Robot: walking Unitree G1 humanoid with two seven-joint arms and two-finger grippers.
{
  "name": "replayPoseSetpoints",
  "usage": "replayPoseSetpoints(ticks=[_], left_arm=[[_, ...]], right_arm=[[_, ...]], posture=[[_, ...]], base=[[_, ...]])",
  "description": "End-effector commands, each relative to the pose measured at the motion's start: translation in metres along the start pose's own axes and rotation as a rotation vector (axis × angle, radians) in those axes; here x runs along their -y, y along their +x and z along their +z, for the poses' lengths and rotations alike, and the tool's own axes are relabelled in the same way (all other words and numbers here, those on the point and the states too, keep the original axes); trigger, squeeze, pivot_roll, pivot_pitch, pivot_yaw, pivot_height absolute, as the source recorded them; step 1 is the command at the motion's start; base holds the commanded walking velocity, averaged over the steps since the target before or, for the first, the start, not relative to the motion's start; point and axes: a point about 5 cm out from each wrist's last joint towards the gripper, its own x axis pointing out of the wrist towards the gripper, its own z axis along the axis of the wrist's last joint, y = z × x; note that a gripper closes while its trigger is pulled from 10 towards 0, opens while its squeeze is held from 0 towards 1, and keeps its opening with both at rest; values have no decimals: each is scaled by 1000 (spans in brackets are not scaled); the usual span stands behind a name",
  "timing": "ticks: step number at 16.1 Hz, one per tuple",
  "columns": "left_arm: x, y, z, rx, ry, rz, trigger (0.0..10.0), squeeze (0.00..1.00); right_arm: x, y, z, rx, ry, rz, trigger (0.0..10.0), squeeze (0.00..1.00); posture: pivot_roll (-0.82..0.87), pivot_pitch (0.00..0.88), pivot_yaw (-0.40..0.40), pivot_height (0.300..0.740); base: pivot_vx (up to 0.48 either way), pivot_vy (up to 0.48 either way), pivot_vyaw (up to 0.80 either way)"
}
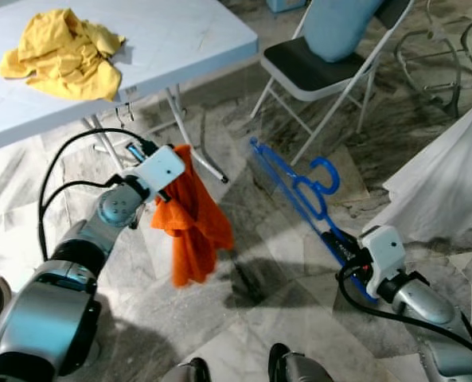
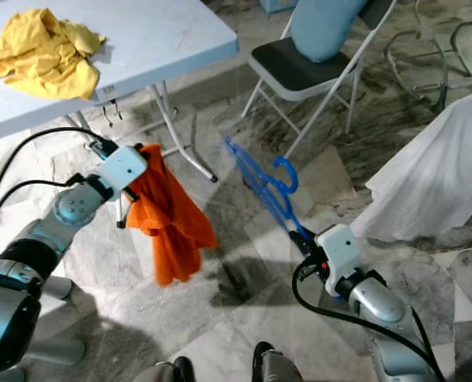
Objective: Hang hanger
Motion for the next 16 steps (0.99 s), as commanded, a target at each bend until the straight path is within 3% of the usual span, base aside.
replayPoseSetpoints(ticks=[1,2,3,4,5,6,9,11,12,14,15,16], left_arm=[[-7,2,3,10,12,38,10000,0],[-8,2,4,8,15,53,10000,0],[-13,5,5,-8,-46,134,10000,0],[-17,7,5,-29,-160,221,10000,0],[-17,7,3,-57,-203,247,10000,0],[-11,8,2,-67,-248,218,10000,0],[-5,10,4,-59,-265,186,10000,0],[2,15,15,19,-316,63,10000,0],[13,16,33,150,-159,-117,10000,0],[21,14,45,254,107,-230,10000,0],[22,14,50,282,168,-262,10000,0],[18,17,48,238,226,-249,10000,0]], right_arm=[[-2,-4,2,-11,-4,39,10000,0],[-1,-5,2,-17,-11,39,10000,0],[2,-7,2,-21,-10,36,10000,0],[1,-9,2,-22,-5,45,10000,0],[-1,-12,1,-21,7,64,10000,0],[-4,-16,1,-37,3,99,10000,0],[-12,-31,4,-74,15,223,10000,0],[-15,-37,8,-84,37,285,10000,0],[-17,-37,8,-95,40,306,10000,0],[-20,-36,6,-106,41,311,10000,0],[-21,-34,5,-113,40,303,10000,0],[-23,-31,0,-142,18,283,10000,0]], posture=[[-149,226,87,740],[-149,227,87,740],[-154,229,91,740],[-159,233,94,740],[-163,235,95,740],[-165,236,96,740],[-176,240,100,740],[-178,243,102,740],[-176,244,103,740],[-173,245,105,740],[-171,245,104,740],[-162,247,110,740]], base=[[0,0,0],[0,0,0],[0,0,0],[0,0,0],[0,0,0],[0,0,0],[0,0,0],[0,0,0],[0,0,0],[0,0,0],[0,0,0],[0,0,0]])
